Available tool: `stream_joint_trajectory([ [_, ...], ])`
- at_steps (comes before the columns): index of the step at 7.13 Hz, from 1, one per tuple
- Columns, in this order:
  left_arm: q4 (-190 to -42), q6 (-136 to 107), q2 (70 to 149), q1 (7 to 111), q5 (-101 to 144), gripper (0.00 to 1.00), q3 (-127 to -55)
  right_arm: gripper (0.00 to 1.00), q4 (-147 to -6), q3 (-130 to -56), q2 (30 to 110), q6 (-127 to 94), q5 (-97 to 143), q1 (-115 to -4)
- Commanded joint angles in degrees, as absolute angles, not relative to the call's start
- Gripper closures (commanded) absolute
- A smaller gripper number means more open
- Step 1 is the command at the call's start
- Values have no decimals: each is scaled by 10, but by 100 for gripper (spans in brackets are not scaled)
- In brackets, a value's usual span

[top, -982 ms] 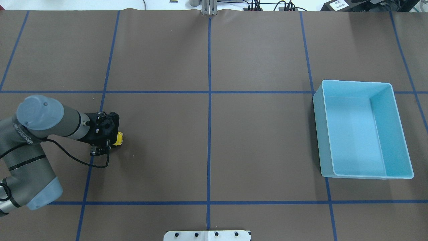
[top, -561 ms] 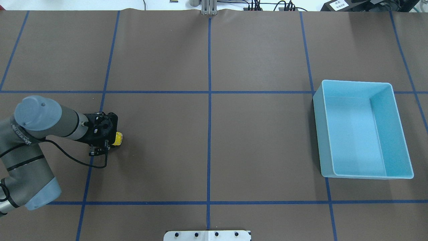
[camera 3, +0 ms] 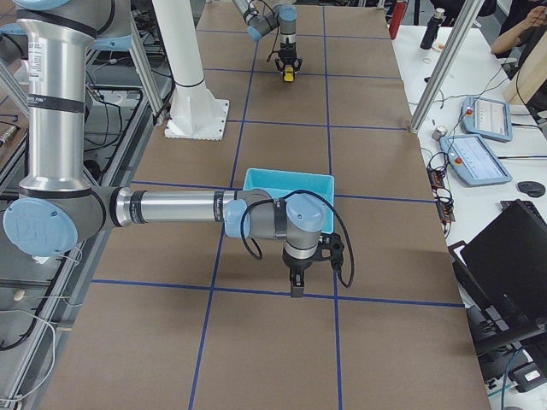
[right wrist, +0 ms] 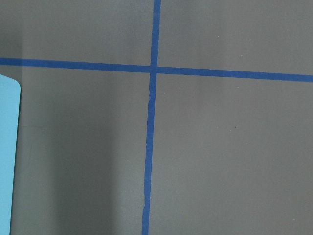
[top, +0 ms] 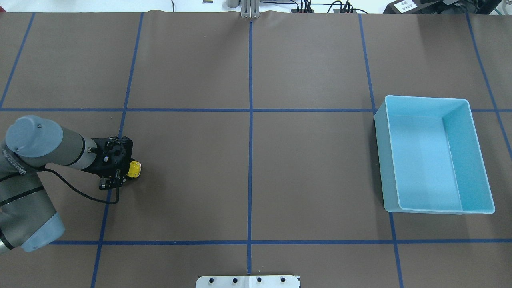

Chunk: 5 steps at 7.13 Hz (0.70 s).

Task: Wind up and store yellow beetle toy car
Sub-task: 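Drag the pressed car backward toward the robot with the left gripper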

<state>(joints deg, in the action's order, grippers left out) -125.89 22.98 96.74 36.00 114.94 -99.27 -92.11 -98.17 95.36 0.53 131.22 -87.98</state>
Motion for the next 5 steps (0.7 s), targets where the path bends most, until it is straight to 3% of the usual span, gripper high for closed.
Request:
stream_joint_trajectory([
  [1,-1279,230,958,372,1170,69,-986,0,-921,-982,954,5,1312,-880],
  [5,-1319,231,938,382,1180,69,-975,0,-921,-981,954,6,1312,-880],
])
